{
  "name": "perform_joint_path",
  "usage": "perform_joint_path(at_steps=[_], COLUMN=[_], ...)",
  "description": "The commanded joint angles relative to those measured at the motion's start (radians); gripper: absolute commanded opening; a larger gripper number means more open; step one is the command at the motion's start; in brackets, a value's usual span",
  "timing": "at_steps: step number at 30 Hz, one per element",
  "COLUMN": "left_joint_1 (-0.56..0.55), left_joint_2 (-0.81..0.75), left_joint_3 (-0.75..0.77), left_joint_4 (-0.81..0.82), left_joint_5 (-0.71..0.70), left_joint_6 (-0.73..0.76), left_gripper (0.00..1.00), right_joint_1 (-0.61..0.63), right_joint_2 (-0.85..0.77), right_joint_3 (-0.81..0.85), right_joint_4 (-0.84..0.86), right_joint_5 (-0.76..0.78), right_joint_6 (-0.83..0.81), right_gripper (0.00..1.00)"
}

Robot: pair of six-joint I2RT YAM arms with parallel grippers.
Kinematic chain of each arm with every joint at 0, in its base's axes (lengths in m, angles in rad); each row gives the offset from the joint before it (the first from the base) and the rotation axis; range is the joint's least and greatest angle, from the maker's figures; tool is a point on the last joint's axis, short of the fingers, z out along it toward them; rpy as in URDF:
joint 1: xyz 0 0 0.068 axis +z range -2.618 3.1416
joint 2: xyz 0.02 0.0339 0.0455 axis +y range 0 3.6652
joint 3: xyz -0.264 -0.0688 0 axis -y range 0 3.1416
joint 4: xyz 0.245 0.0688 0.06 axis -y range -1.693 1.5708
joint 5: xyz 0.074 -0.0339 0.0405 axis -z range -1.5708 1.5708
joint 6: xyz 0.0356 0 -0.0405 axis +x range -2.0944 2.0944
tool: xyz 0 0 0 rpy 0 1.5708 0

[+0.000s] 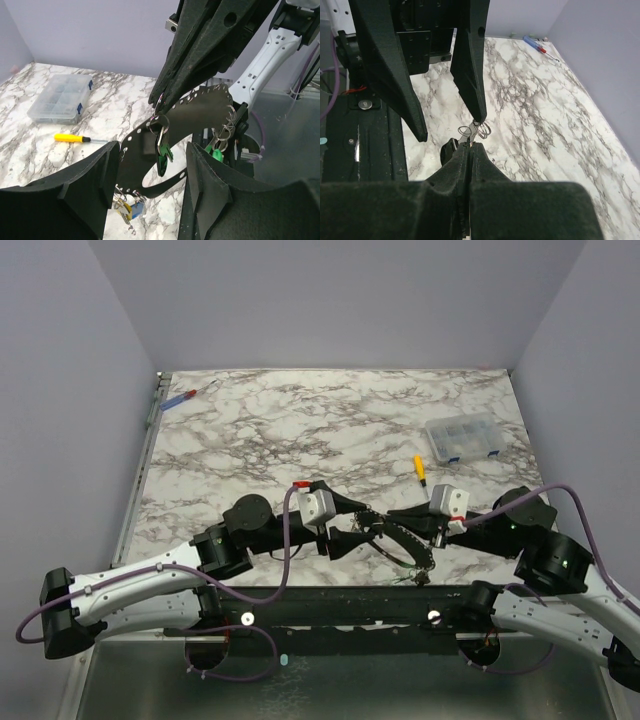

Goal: Put the keys on the keyring

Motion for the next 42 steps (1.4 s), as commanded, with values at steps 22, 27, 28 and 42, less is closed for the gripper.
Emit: perform_joint_path(at_steps=[22,27,28,42], left_joint_1=[-0.003,-0.003,-0.003,-0.003], left_joint_2=[-0.028,0.000,0.010,0.102], left_joint_3=[-0.058,-0.044,-0.037,0.015], left_joint_4=[0.032,0.033,0.033,0.039], left_joint_5=[-0.239,-0.117,-0.111,-0.049], left_joint_6=[-0.080,0.030,0.041,0.069], left_gripper=[0.64,0.62,0.61,0.60], right_joint_1=[0.002,0.002,0.002,0.002], right_joint_2=[-0.014,-0.038,-0.039,-0.035], right_joint_3=[-0.044,-0.060,-0.062,-0.060], right_joint_4=[0.169,0.172,0.171,0.152], right_joint_5=[0.269,0.159,0.142,0.027], right_joint_6=[0.067,0.083,0.086,0.104], right_gripper=[0.01,0.01,0.01,0.01])
